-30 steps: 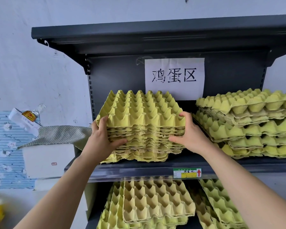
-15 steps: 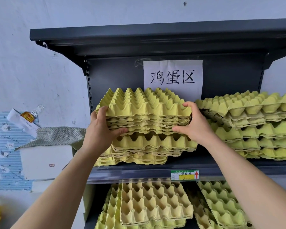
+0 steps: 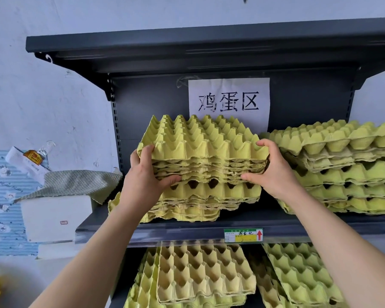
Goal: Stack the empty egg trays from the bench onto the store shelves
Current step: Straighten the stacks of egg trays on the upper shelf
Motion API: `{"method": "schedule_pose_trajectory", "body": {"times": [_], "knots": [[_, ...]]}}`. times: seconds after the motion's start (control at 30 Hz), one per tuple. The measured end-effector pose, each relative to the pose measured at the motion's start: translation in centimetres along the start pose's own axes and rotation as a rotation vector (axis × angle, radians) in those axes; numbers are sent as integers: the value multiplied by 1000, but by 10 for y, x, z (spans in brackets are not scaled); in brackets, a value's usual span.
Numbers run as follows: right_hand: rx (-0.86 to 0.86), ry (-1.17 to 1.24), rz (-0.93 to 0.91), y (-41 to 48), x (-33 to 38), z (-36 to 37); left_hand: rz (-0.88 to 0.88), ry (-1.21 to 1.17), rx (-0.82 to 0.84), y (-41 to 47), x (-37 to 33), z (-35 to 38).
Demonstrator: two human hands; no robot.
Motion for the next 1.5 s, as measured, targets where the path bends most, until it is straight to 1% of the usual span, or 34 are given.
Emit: {"method": "schedule_pose_trajectory", "body": {"times": [0.13, 0.33, 0.5, 0.6, 0.73, 1.07, 1.3, 1.5], "knots": [[22, -25, 32, -6, -20, 3, 6, 30, 48, -6, -1, 15], [130, -96, 45, -11, -32, 19, 10, 50, 132, -21, 5, 28], [128, -86, 59, -15, -36, 21, -50, 106, 194, -20, 10, 32], [103, -54, 88, -13, -36, 19, -62, 88, 178, -19, 10, 33], [35, 52, 56, -10, -25, 16, -82, 4, 139, -13, 13, 29], [-3, 35, 30, -5, 2, 16, -109, -149, 108, 2, 26, 20], [-6, 28, -8, -4, 21, 33, -102, -130, 59, 9, 43, -2], [68, -49, 35, -14, 7, 59, -114, -82, 134, -7, 62, 8]]}}
Point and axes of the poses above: each hand's wrist, its own y-axis towards the middle knuckle, its own z-axis out of the palm, x = y × z, the point moved 9 cm from there along y, towards the middle knuckle, and after that the axes turned 13 degrees about y, right-handed, at the moved point
